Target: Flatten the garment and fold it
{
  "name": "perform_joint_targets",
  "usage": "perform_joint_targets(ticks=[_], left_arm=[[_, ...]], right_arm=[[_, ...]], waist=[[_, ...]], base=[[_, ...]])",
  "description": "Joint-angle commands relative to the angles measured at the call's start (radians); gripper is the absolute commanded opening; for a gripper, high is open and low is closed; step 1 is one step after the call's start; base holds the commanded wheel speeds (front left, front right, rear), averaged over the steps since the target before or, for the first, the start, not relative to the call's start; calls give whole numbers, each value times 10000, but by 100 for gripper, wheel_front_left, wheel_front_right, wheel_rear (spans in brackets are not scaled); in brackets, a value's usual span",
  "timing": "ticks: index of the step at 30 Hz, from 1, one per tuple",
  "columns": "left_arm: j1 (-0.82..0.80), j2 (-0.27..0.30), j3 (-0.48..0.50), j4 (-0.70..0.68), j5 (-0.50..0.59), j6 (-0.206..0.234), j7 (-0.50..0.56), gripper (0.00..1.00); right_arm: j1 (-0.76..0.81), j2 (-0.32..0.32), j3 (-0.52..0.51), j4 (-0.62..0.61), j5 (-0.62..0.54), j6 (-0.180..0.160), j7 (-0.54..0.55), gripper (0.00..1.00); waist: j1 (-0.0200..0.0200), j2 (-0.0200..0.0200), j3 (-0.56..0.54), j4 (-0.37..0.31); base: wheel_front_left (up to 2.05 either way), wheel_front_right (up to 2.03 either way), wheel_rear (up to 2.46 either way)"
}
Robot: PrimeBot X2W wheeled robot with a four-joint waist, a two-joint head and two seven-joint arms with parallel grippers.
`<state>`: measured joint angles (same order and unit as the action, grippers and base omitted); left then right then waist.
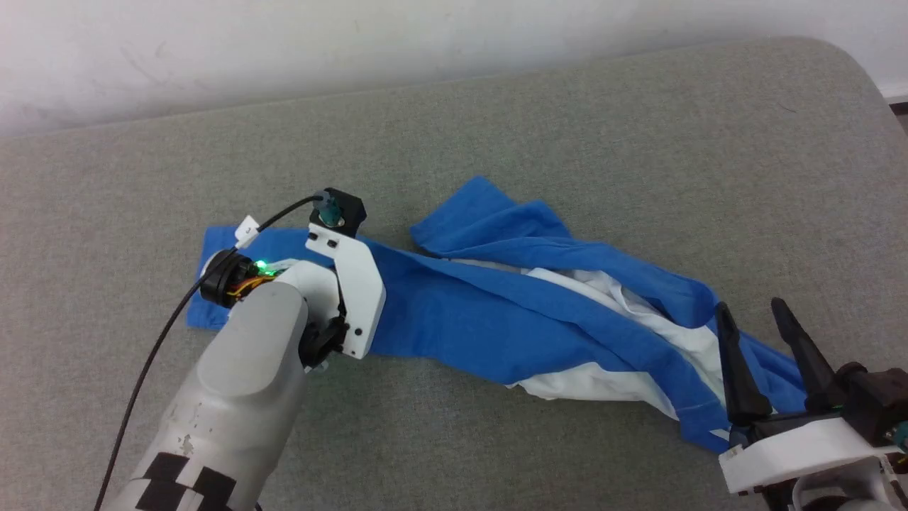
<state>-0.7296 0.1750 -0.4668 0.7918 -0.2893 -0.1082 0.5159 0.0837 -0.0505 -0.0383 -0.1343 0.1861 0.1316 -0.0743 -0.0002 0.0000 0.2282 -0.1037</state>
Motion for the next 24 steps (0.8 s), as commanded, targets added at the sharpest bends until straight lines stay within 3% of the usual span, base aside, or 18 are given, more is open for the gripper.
perform_joint_targets(ticks=[1, 2, 8, 13, 18, 24], left_arm=[[572, -46, -228, 512, -60, -93, 244, 25], [604, -63, -293, 516, -132, -126, 204, 0], [612, 268, -275, -599, -159, -167, -2133, 0], [951, 662, 137, -2429, -105, 229, -4114, 0], [2743, 1399, 710, -5247, -148, 1123, -4840, 0], [6821, 2329, 1615, -8874, -386, 2877, -4222, 0]], right_arm=[[-111, 3, -50, 14, 49, -9, -68, 100], [-102, 3, -82, 19, 53, -9, -63, 100], [-67, 3, -573, 45, 110, -9, -59, 100], [87, 3, -815, 17, 106, -9, 42, 100], [333, 3, -912, 26, 172, -9, 94, 100], [758, 3, -1079, 74, 255, -9, 97, 100]], waist=[[2, 0, 16, -28], [2, 0, -2, -25], [2, 0, -306, 218], [2, 0, -773, 594], [2, 0, -1233, 914], [2, 0, -1726, 1291]], base=[[0, 0, 0], [0, 0, 0], [0, 0, 0], [0, 0, 0], [0, 0, 0], [0, 0, 0]])
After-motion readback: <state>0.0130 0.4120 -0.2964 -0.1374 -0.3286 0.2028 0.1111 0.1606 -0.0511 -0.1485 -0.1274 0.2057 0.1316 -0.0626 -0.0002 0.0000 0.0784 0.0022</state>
